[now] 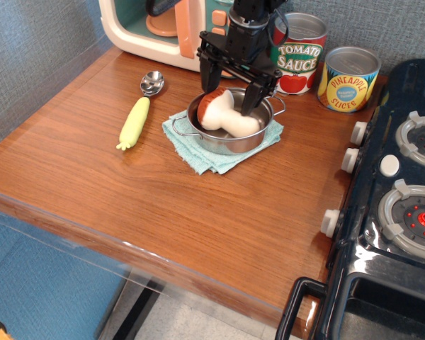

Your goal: Take mushroom out of the pot and place it near the bottom of the table.

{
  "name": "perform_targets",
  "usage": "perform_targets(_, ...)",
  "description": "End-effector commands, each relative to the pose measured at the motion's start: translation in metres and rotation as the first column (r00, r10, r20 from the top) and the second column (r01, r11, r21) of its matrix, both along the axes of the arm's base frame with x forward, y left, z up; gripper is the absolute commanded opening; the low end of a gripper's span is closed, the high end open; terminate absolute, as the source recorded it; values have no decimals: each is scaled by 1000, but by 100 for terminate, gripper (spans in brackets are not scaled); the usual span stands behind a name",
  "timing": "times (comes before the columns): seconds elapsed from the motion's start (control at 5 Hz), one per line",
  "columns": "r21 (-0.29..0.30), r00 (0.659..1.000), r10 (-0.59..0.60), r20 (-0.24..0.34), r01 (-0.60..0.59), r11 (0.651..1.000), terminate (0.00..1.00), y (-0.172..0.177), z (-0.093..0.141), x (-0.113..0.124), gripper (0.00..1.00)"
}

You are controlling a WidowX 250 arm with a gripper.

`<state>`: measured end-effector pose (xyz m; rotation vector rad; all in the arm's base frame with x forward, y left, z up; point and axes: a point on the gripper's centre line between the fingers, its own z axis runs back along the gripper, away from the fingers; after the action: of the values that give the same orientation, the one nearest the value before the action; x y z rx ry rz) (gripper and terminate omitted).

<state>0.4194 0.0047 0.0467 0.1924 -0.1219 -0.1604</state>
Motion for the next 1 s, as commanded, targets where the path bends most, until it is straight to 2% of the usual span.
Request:
perform_targets(0.0, -15, 997, -54, 46, 55, 998, 0, -4, 14, 4, 0)
perform_targets(0.2, -24, 995, -66, 70, 68, 997, 0, -3, 24, 1, 0)
perform_targets(0.4, -79, 989, -74, 128, 84, 993, 0, -2, 48, -5, 0)
perform_targets(0.6, -130, 976, -98, 192, 124, 984, 0, -7, 72, -25, 0)
perform_targets(0.8, -152, 969, -148, 197, 180, 972, 0, -15, 81, -55, 0)
